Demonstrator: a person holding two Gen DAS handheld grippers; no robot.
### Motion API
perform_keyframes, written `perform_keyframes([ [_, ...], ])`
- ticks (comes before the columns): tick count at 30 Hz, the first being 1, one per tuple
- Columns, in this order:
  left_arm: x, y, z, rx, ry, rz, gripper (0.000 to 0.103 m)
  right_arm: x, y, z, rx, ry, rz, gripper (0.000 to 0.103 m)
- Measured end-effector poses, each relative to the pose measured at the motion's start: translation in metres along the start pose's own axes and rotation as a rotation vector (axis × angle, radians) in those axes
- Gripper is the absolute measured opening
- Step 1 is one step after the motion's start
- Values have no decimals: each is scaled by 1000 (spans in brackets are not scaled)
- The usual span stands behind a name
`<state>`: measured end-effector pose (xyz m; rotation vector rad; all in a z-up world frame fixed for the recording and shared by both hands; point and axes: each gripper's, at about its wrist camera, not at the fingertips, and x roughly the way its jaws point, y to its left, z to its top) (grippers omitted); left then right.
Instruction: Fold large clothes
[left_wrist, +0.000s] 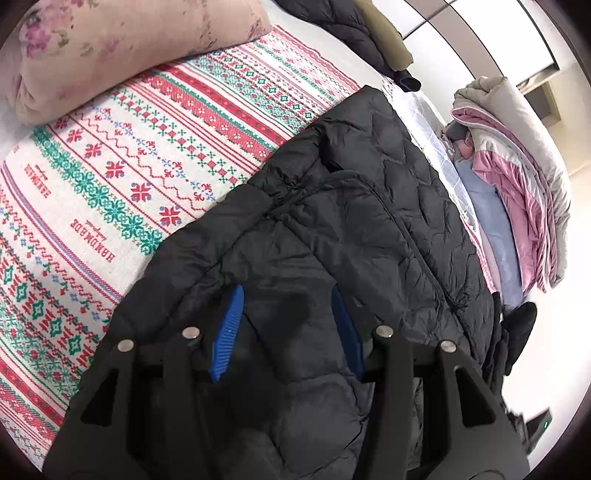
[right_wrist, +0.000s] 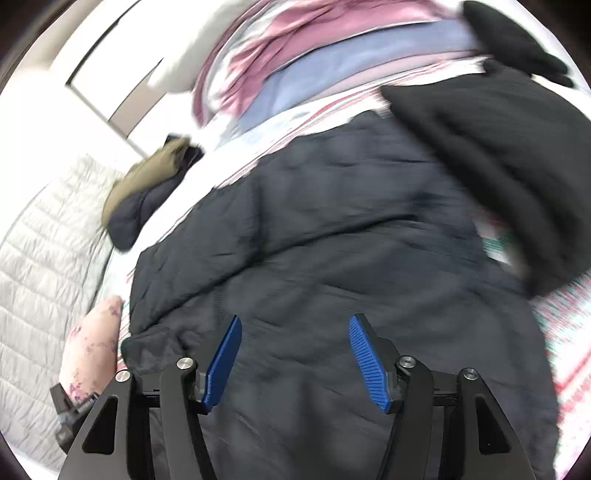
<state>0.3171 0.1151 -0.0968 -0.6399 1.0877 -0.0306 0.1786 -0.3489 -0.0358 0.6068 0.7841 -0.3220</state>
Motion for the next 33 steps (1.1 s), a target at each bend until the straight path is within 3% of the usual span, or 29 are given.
perform_keyframes([
  [4, -9, -2, -5, 26, -24, 7, 52, -23, -57, -8, 144, 6, 48, 62],
  [6, -18, 2, -7, 30, -28, 5, 52, -35, -75, -7, 196, -2, 28, 62],
  [8, -27, 7, -9, 33, -34, 2, 52, -51, -82, -7, 169, -25, 18, 62],
  [13, -50, 22, -16, 60, -43, 12, 56, -72, -102, -16, 96, 19, -28, 62],
  [16, -61, 39, -20, 69, -21, 10, 56, -86, -119, -23, 105, 28, -57, 62],
  [23, -88, 84, -34, 39, -4, 15, 57, -122, -159, -39, 159, 23, -25, 62],
  [30, -95, 123, -59, 13, 54, -22, 57, -126, -189, -72, 192, 104, -63, 62],
  [33, -86, 129, -71, 20, 93, -32, 58, -121, -193, -85, 178, 155, -35, 62],
])
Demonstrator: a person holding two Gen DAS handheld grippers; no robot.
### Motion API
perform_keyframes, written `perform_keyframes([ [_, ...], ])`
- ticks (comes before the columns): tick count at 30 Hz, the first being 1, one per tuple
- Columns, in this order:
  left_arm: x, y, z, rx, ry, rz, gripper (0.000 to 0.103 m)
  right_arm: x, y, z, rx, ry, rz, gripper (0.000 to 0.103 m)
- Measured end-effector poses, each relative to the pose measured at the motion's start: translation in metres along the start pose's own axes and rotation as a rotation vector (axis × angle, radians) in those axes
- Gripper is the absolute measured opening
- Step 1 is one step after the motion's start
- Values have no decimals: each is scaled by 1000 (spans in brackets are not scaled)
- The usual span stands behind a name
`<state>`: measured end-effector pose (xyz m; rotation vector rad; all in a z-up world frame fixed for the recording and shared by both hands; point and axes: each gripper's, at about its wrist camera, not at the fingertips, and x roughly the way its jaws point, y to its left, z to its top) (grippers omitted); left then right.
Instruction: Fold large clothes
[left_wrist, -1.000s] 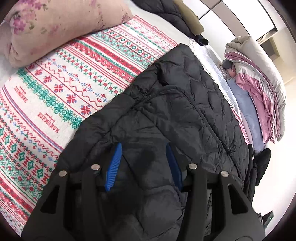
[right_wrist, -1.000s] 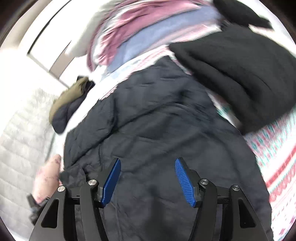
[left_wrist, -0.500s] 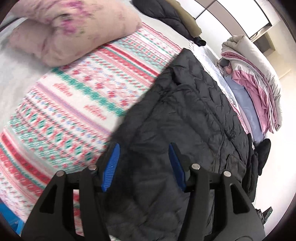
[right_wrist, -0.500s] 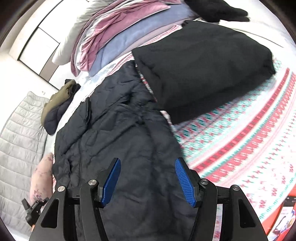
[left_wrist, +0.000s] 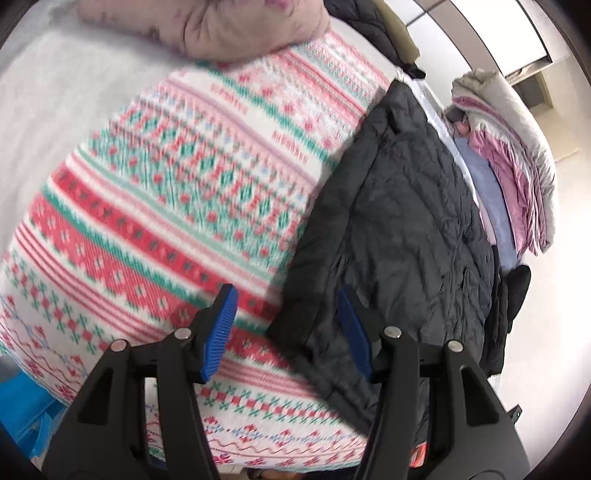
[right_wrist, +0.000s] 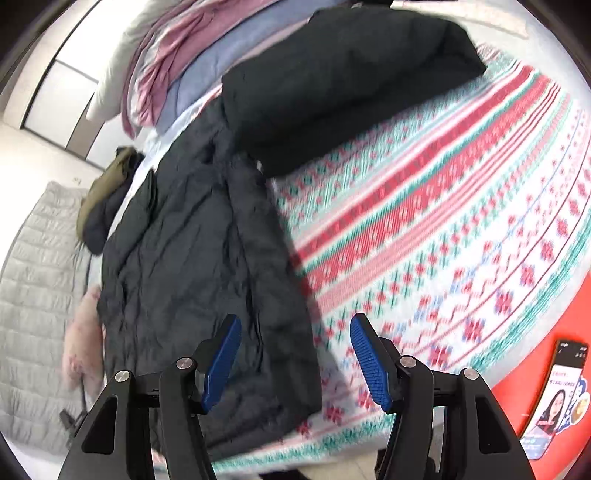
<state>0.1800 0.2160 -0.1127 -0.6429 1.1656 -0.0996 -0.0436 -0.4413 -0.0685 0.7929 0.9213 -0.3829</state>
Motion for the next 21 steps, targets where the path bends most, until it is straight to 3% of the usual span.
perform_keyframes([
  [3, 11, -4, -7, 47, 29, 12, 58, 8, -5, -9, 0, 44, -4, 62],
  [6, 14, -12, -9, 86, 8, 33, 58, 16, -6, -14, 3, 71, -13, 62],
  [16, 28, -28, -2, 68, -24, 30, 58, 42, 18, -23, -16, 102, 0, 62],
  [19, 33, -32, -6, 85, -9, -2, 47, 47, 25, -24, -21, 108, 16, 62],
  [21, 35, -36, -8, 116, -15, 20, 18, 49, 26, -23, -19, 103, 15, 55],
])
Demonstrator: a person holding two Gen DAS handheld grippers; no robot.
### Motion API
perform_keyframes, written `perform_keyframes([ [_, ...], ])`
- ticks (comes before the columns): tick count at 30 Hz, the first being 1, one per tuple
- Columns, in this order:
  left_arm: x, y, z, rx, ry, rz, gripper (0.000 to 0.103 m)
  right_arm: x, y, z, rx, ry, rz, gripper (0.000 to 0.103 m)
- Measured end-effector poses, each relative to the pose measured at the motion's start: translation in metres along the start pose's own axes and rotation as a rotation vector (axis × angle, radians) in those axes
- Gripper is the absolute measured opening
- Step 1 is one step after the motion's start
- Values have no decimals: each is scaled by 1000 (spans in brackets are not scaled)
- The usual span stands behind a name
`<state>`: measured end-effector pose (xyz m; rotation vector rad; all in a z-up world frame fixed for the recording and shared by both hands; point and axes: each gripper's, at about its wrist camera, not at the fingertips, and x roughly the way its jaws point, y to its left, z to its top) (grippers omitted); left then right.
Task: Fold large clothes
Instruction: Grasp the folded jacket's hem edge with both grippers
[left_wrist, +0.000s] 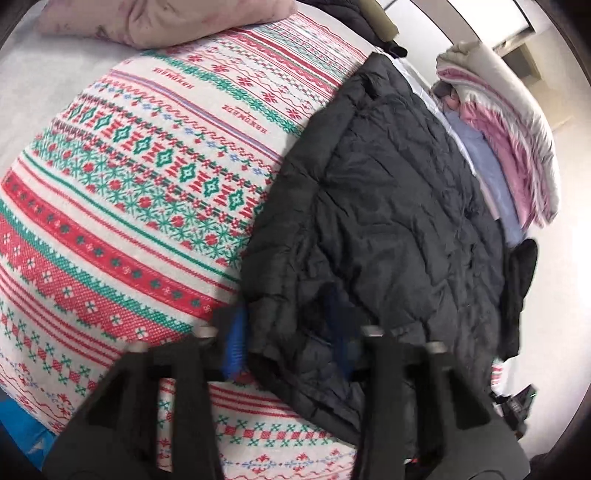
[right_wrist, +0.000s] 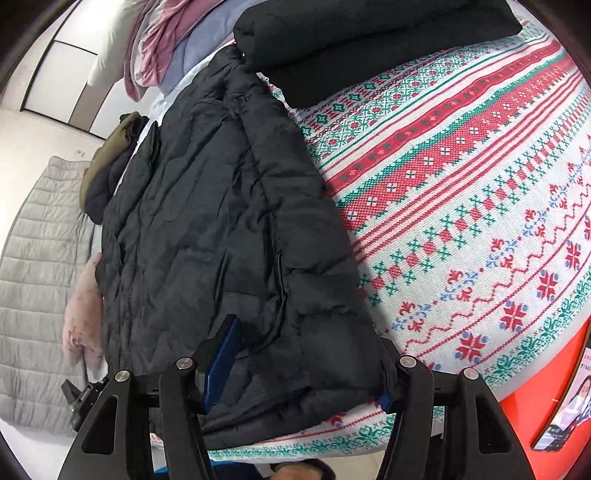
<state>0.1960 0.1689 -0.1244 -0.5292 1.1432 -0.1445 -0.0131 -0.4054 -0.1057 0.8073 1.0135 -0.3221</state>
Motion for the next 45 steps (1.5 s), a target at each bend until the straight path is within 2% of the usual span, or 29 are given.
perform_keyframes([
  [1, 1, -4, -1, 22, -4, 5, 15, 0, 1, 1, -5, -8, 3, 47],
  [2, -1, -6, -1, 24, -14, 15, 13, 1, 4, 2, -18, -15, 5, 26],
  [6, -23, -11, -4, 51, -81, 69, 10, 8, 13, 5, -39, -19, -6, 14],
  [11, -46, -2, -13, 53, -141, 155, 9, 23, 39, 6, -90, -17, -10, 12],
  [14, -57, 11, -18, 49, -175, 247, 9, 35, 68, 3, -169, -17, 16, 12],
  [16, -65, 22, -22, 41, -189, 272, 9, 40, 90, -1, -239, -23, 18, 11],
  [19, -74, 37, -27, 25, -187, 221, 9, 42, 105, -6, -269, -30, 16, 11],
  [23, -84, 43, -35, 15, -178, 119, 10, 20, 92, -5, -216, -56, 73, 10],
  [27, -84, 38, -44, 44, -168, 106, 10, -10, 79, -11, -237, -97, 98, 9],
  [32, -68, 39, -45, 36, -110, 95, 14, -10, 56, -15, -203, -82, 34, 9],
  [34, -67, 42, -46, 13, -90, 80, 15, -11, 51, -17, -212, -63, 36, 10],
  [37, -71, 48, -46, -23, -97, 51, 19, -9, 49, -23, -207, -35, 93, 17],
  [39, -71, 52, -48, -35, -94, 36, 24, -1, 47, -23, -165, 2, 116, 40],
  [41, -69, 53, -51, -37, -87, 34, 24, 7, 42, -22, -122, 23, 115, 41],
  [43, -65, 53, -53, -28, -84, 48, 24, 11, 42, -21, -115, 20, 76, 34],
  [44, -64, 53, -53, -18, -91, 58, 18, 13, 45, -20, -127, 7, 61, 11],
  [45, -63, 51, -53, -3, -99, 64, 13, 13, 48, -20, -141, -6, 55, 9],
])
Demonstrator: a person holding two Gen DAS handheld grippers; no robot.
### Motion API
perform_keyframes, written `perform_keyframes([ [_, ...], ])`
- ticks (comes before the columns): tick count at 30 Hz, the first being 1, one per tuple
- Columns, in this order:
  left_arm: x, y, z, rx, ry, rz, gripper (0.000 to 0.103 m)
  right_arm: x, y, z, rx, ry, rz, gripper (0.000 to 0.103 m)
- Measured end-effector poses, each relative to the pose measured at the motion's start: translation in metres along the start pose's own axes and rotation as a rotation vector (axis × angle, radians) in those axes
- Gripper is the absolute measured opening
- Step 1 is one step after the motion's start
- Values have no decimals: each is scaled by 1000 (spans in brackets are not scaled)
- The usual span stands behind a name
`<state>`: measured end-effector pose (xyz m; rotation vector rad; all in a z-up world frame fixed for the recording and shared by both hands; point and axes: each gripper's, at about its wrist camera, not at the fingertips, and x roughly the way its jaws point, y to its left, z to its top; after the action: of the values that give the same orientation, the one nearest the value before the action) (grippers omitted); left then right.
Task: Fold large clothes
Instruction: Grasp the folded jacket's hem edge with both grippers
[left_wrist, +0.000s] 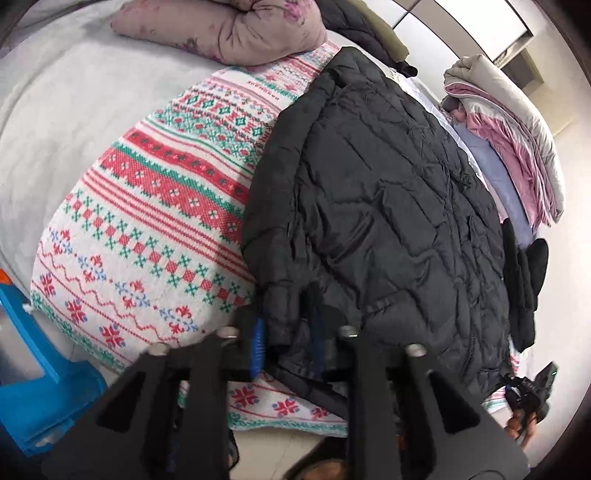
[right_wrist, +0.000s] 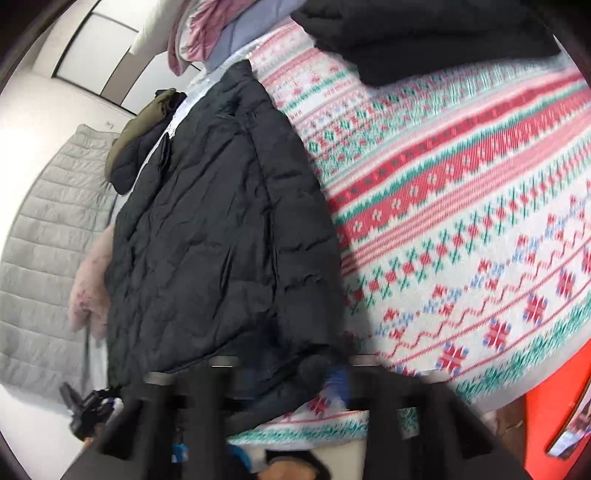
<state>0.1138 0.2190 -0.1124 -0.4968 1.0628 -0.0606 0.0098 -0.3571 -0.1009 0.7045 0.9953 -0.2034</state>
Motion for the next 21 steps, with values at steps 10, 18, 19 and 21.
perform_keyframes([
  [10, -3, -31, 0, 103, -60, 30, 9, -38, 11, -23, -18, -155, -42, 4],
  [18, -14, -29, -12, 114, -59, 36, 9, -63, 4, -54, -36, -217, -38, 4],
  [19, -22, -27, -12, 102, -79, 17, 9, -66, 4, -54, -33, -223, -20, 4],
  [21, -34, -24, -14, 86, -115, 3, 9, -78, 6, -58, -51, -265, 25, 4],
])
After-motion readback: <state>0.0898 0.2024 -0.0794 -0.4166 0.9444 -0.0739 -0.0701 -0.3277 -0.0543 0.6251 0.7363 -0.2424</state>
